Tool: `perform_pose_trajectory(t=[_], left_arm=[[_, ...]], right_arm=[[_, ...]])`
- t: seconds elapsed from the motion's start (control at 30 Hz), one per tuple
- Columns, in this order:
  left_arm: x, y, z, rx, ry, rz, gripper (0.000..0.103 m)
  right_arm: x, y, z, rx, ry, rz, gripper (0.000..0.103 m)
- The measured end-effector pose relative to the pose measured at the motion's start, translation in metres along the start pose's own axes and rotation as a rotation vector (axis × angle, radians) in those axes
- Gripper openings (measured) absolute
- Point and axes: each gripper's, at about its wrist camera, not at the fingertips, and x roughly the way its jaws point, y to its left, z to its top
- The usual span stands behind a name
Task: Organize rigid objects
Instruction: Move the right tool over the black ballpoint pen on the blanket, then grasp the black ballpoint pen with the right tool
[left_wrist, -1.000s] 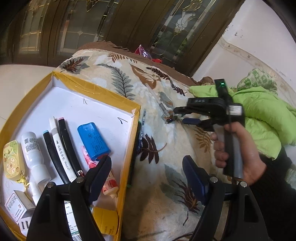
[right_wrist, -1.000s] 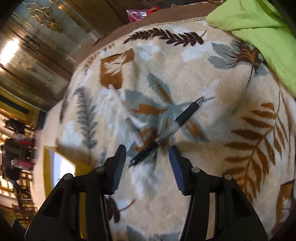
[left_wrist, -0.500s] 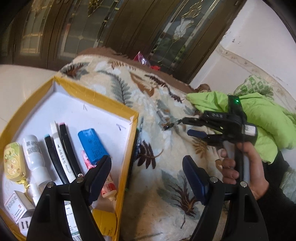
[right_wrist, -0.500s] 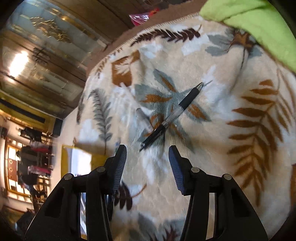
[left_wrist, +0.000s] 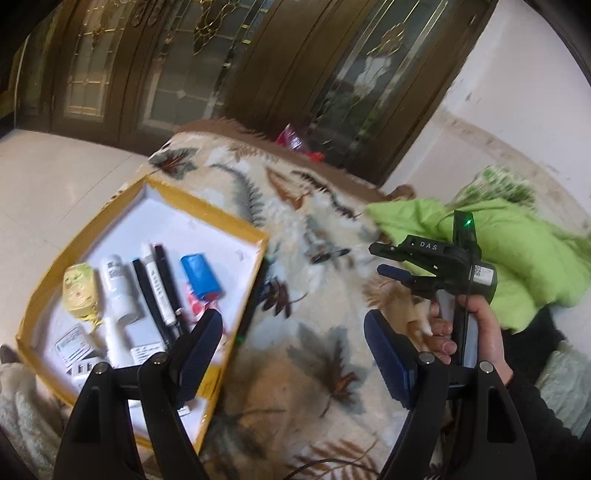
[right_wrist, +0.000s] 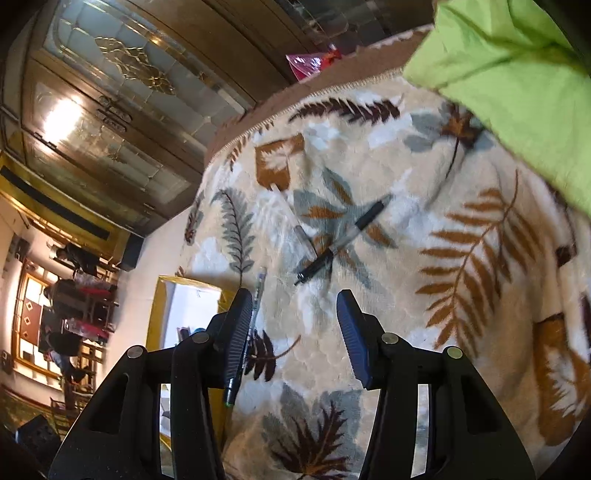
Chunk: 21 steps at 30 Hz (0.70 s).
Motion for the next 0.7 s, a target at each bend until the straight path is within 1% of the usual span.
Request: perform_pose_trajectory(t=[0.1,0.23,0.3,0.33,0.4,0.47,0.5,0.57,0.6,0.63,0.67,0.7], left_arm=[[0.006,0.013,-0.002,-0.029,0.006,-0.003,0.079],[0.013,0.042,-0.004,-0.075,-0.008,-0.030,0.079],[0.019,0.053,-0.006,-0.121,-0.008,-0.040,0.079],[0.024,0.056,-0.006,-0.137,-0.003,-0.040,0.079],[0.032,0.054,-0.005,-0.121,0.007,-0.041,0.079],[0.039,0.046,-0.004,-0.079,0.008,-0.045,0.079],[0.042,0.040,-0.005,-0.053,0.015,-0.047,0.079],[0.046,0.035,-0.007,-0.024,0.028,-0.048,0.079],[0.048,0.033,-0.008,-0.014,0.035,-0.047,0.079],[0.049,0.032,-0.009,-0.008,0.041,-0.047,0.079],[0.049,0.032,-0.009,-0.010,0.042,-0.048,0.079],[0.048,0.034,-0.009,-0.014,0.042,-0.048,0.079]], right_arm=[[0.024,-0.004,-0.001,0.021,0.031,-0.003,0.049],[0.066,-0.009,0.012,0.066,0.029,-0.044,0.049],[0.081,-0.009,0.020,0.086,0.015,-0.058,0.049],[0.089,-0.007,0.025,0.087,0.005,-0.095,0.049],[0.099,-0.005,0.029,0.092,0.001,-0.135,0.049],[0.112,-0.004,0.030,0.070,0.025,-0.212,0.048],[0.117,-0.004,0.029,0.064,0.028,-0.231,0.048],[0.120,-0.001,0.028,0.035,0.002,-0.258,0.048],[0.121,0.002,0.027,0.014,-0.003,-0.285,0.043],[0.122,0.005,0.026,-0.001,-0.007,-0.313,0.034],[0.122,0.006,0.025,-0.009,-0.013,-0.336,0.032],[0.122,0.004,0.024,-0.008,-0.018,-0.334,0.027]])
